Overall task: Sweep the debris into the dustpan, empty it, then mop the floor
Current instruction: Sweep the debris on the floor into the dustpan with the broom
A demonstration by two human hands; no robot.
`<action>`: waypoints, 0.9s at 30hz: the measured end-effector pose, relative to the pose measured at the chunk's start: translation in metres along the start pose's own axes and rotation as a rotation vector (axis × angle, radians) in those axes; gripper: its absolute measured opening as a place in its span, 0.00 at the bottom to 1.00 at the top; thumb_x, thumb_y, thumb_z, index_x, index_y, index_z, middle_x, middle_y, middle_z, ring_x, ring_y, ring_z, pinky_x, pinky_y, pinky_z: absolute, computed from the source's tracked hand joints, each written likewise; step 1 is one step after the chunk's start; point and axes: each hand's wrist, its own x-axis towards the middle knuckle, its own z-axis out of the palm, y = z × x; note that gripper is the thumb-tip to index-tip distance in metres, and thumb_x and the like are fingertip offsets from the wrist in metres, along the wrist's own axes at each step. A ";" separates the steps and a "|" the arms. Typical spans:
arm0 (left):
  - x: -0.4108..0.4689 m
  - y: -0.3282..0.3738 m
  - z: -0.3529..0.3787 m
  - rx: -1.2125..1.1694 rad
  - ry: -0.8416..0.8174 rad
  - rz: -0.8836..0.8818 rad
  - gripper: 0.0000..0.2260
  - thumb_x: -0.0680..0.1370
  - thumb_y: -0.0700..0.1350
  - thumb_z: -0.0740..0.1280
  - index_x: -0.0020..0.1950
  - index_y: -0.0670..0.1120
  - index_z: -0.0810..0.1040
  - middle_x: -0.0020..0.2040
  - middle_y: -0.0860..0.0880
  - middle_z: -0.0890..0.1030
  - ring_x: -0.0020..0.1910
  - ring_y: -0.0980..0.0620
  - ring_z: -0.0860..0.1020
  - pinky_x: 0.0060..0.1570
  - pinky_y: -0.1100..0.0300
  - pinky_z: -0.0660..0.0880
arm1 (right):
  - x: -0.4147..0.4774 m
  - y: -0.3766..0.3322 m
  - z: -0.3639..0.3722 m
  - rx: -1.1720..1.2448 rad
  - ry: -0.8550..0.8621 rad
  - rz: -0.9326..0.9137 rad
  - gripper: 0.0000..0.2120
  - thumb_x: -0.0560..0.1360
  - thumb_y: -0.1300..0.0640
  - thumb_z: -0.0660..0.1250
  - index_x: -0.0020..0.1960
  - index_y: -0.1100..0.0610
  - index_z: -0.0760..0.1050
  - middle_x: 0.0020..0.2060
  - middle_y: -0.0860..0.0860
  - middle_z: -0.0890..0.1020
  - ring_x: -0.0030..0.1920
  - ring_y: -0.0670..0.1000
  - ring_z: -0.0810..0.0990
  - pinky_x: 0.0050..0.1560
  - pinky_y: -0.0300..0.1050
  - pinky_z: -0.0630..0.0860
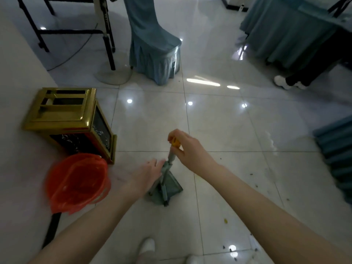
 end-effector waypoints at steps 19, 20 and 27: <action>0.004 -0.011 -0.015 -0.374 -0.134 -0.019 0.24 0.80 0.46 0.61 0.73 0.51 0.58 0.52 0.47 0.75 0.47 0.47 0.77 0.51 0.49 0.76 | 0.006 -0.012 -0.005 -0.111 -0.067 0.047 0.07 0.80 0.56 0.62 0.56 0.54 0.66 0.44 0.48 0.75 0.42 0.53 0.77 0.42 0.45 0.77; 0.004 -0.011 -0.015 -0.368 -0.127 -0.024 0.24 0.80 0.46 0.61 0.74 0.51 0.57 0.52 0.46 0.76 0.47 0.47 0.77 0.50 0.49 0.76 | 0.007 -0.012 -0.006 -0.113 -0.068 0.045 0.07 0.80 0.56 0.62 0.55 0.53 0.66 0.44 0.48 0.75 0.42 0.53 0.77 0.42 0.45 0.77; -0.005 -0.006 -0.006 -0.335 -0.078 -0.029 0.24 0.81 0.48 0.61 0.74 0.50 0.56 0.53 0.47 0.76 0.46 0.50 0.78 0.49 0.53 0.78 | 0.003 -0.011 -0.005 -0.116 -0.109 0.021 0.07 0.79 0.57 0.62 0.55 0.53 0.66 0.45 0.48 0.75 0.44 0.53 0.78 0.46 0.45 0.78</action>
